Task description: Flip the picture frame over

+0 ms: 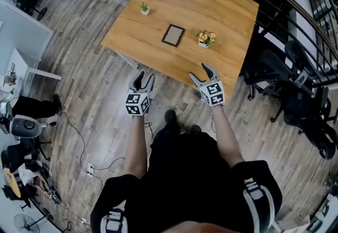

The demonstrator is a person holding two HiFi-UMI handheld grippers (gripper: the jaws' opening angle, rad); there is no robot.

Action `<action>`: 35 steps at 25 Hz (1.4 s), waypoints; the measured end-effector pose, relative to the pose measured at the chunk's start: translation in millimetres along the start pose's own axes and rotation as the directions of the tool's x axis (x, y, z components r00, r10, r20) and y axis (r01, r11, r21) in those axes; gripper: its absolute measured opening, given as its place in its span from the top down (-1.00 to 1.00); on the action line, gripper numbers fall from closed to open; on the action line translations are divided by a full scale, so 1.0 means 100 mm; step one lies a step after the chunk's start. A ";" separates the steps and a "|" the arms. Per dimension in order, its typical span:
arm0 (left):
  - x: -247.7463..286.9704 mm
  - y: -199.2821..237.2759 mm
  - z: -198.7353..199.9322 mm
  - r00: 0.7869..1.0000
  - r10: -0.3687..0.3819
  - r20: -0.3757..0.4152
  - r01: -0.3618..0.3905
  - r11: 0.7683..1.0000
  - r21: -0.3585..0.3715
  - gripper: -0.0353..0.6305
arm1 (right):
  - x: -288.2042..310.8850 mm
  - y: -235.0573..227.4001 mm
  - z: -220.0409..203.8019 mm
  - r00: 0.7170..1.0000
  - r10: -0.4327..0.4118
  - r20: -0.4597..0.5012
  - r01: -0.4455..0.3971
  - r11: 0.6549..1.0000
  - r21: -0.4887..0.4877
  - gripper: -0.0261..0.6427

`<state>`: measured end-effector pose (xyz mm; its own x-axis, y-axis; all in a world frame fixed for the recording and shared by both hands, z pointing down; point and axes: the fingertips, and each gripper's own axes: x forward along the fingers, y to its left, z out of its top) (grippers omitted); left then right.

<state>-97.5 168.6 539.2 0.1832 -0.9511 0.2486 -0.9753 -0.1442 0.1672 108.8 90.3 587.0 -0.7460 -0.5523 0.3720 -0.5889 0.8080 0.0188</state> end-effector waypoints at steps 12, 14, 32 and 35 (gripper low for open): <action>0.45 0.40 0.02 0.996 -0.080 -0.036 0.079 0.997 -0.004 0.30 | 0.39 -0.10 0.08 0.997 -0.079 -0.027 0.080 0.996 0.029 0.06; 0.49 0.47 0.03 0.995 -0.087 -0.038 0.087 0.996 -0.004 0.30 | 0.45 -0.11 0.10 0.996 -0.090 -0.025 0.091 0.995 0.038 0.06; 0.69 0.86 0.07 0.990 -0.124 -0.062 0.125 0.992 0.005 0.30 | 0.75 -0.02 0.12 0.989 -0.142 -0.040 0.145 0.987 0.075 0.13; 0.69 0.90 0.06 0.991 -0.119 -0.067 0.119 0.993 0.001 0.30 | 0.82 -0.01 0.10 0.990 -0.135 -0.041 0.138 0.987 0.088 0.14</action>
<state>-173.9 88.3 565.3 0.3059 -0.9067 0.2903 -0.9466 -0.2571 0.1945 45.1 42.4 608.2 -0.6464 -0.6472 0.4042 -0.7112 0.7029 -0.0118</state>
